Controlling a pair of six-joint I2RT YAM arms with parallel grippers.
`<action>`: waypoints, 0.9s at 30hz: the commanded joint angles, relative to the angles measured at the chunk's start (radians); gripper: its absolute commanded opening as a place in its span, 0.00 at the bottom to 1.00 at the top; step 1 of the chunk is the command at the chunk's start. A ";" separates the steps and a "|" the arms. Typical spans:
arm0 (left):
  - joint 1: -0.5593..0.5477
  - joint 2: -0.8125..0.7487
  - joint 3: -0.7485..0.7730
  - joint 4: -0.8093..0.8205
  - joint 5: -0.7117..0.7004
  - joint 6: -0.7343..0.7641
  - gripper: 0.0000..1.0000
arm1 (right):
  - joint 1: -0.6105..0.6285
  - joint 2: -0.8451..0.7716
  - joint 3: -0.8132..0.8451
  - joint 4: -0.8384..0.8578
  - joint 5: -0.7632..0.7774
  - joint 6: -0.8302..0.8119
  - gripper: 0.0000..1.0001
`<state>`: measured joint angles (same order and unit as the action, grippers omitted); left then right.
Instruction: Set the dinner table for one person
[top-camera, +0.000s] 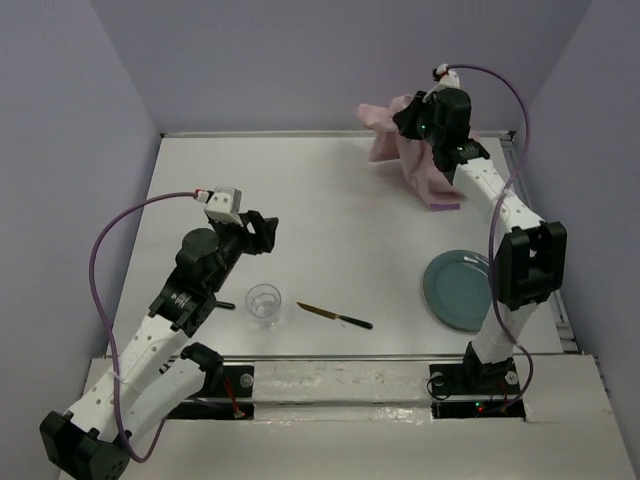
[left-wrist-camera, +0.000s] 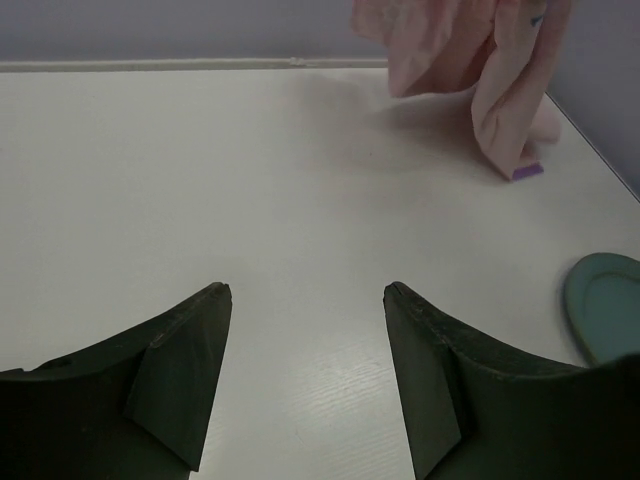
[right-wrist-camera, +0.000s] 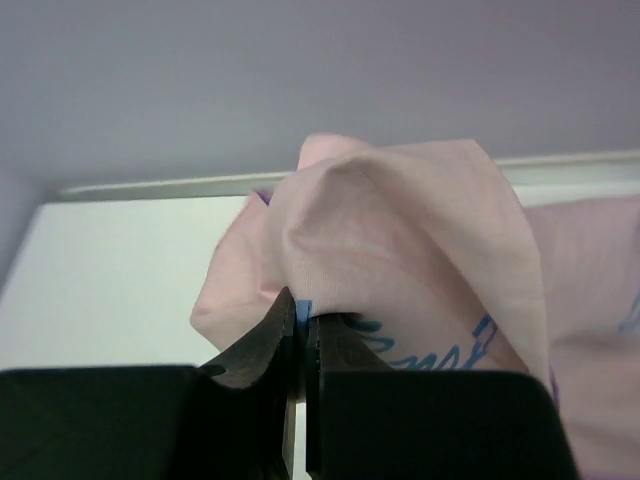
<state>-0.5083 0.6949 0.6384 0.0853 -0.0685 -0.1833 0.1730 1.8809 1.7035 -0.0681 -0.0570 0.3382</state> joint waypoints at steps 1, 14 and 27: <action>0.016 0.011 0.066 0.027 -0.050 -0.042 0.73 | 0.147 -0.034 -0.183 0.068 -0.181 0.051 0.07; 0.028 0.150 0.162 -0.055 -0.189 -0.189 0.73 | 0.272 -0.334 -0.501 -0.016 -0.101 0.012 0.88; 0.192 0.474 0.277 0.007 -0.070 -0.350 0.62 | 0.022 -0.261 -0.521 -0.027 0.112 0.059 0.19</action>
<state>-0.3790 1.0939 0.8139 0.0029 -0.2012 -0.4606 0.2779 1.5383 1.0912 -0.0990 -0.0051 0.4084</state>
